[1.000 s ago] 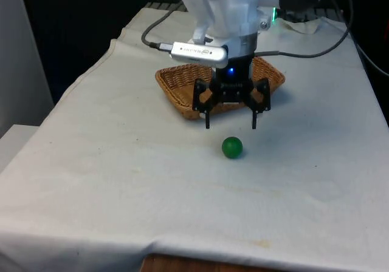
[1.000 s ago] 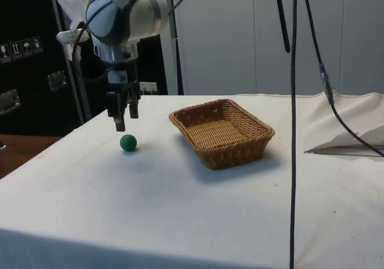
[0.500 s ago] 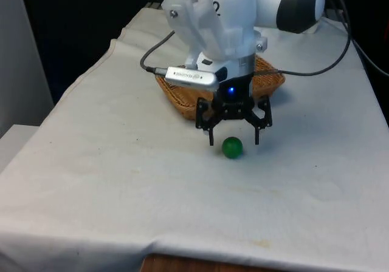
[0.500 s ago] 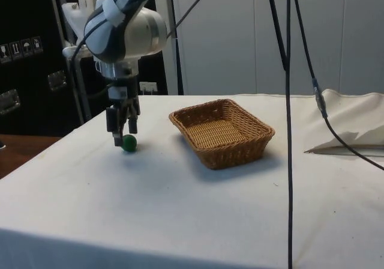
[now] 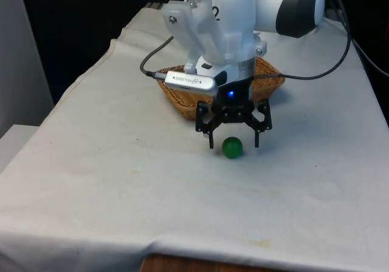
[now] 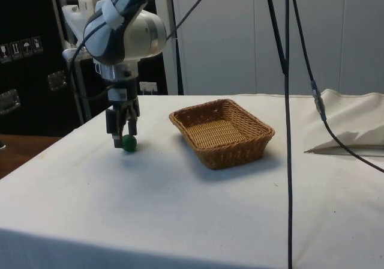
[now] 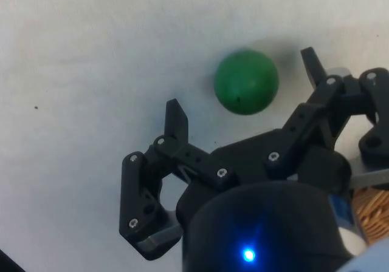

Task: Pick up the ball and place it into the basket.

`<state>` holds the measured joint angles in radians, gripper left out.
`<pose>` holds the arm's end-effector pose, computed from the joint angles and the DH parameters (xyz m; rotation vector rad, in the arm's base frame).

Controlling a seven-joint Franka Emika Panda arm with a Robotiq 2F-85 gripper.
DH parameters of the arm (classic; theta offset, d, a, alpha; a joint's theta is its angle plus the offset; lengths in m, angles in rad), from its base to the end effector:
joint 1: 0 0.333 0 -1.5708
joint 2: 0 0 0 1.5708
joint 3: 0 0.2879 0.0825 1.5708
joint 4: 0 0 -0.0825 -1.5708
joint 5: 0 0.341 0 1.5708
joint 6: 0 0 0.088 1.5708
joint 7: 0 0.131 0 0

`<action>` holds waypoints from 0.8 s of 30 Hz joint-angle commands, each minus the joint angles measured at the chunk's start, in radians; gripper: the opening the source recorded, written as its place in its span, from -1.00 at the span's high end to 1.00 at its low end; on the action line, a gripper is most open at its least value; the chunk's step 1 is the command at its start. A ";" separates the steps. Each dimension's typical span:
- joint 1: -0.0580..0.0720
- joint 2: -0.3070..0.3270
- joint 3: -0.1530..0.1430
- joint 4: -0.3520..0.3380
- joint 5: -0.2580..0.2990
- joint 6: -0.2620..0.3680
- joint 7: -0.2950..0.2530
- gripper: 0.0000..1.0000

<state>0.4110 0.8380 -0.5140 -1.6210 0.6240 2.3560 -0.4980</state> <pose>0.6418 -0.0148 0.1652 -3.0833 -0.1608 -0.0983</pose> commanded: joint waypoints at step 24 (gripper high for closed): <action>-0.005 0.052 -0.007 0.053 0.014 -0.005 0.008 -1.00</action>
<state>0.4070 0.8920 -0.5200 -1.5680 0.6380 2.3540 -0.4900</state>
